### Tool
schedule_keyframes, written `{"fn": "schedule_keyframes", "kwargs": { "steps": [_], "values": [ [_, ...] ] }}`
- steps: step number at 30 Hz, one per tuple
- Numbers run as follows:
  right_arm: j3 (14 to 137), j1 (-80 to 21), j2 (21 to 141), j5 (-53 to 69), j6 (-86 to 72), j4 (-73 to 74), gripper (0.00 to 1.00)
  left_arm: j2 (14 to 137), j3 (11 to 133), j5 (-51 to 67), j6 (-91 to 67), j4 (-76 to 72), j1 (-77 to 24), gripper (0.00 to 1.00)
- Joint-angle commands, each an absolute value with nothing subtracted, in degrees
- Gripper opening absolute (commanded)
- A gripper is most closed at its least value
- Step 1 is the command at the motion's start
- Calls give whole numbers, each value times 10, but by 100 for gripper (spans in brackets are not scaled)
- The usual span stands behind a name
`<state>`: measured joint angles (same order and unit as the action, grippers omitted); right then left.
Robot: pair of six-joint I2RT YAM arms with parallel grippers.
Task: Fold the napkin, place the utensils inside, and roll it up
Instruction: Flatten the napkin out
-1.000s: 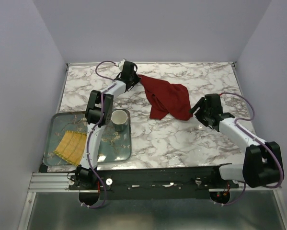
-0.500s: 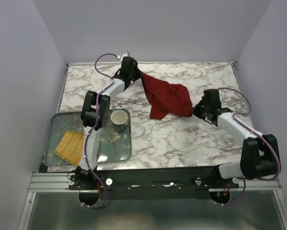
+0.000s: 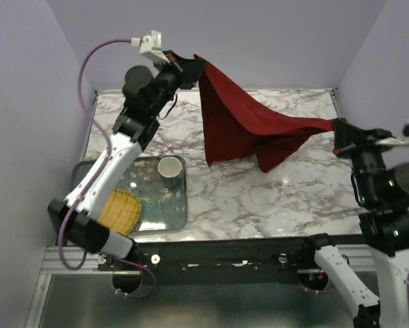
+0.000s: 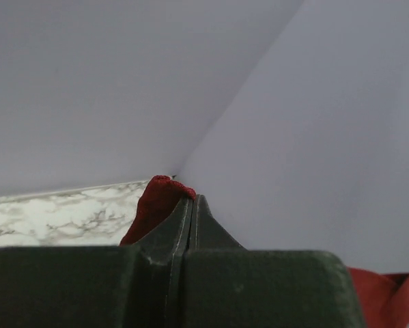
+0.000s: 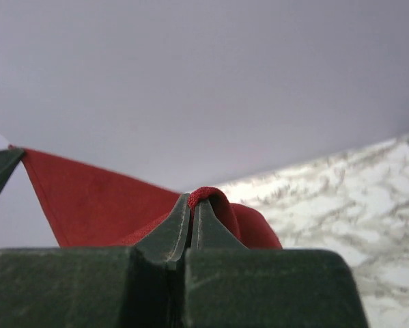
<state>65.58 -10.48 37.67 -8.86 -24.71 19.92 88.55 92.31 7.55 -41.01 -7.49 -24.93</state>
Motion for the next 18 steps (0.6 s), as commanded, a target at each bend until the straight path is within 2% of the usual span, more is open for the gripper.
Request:
{"fn": "schedule_keyframes", "kwargs": {
  "steps": [1, 5, 12, 14, 16, 18],
  "values": [
    [693, -104, 273, -62, -200, 265, 1, 734, 823, 55, -357, -80, -297, 0],
    [714, -103, 208, -29, -218, 297, 1, 611, 761, 41, -337, -87, -342, 0],
    [715, -104, 175, -12, -258, 301, 1, 565, 715, 20, -326, -91, -387, 0],
    [701, -103, 190, -49, -272, 310, 1, 585, 715, 4, -318, -86, -391, 0],
    [707, -104, 222, -135, -284, 341, 1, 616, 749, -43, -311, -54, -391, 0],
    [715, -103, 297, -216, -284, 375, 1, 677, 768, -86, -298, -36, -390, 0]
  ]
}}
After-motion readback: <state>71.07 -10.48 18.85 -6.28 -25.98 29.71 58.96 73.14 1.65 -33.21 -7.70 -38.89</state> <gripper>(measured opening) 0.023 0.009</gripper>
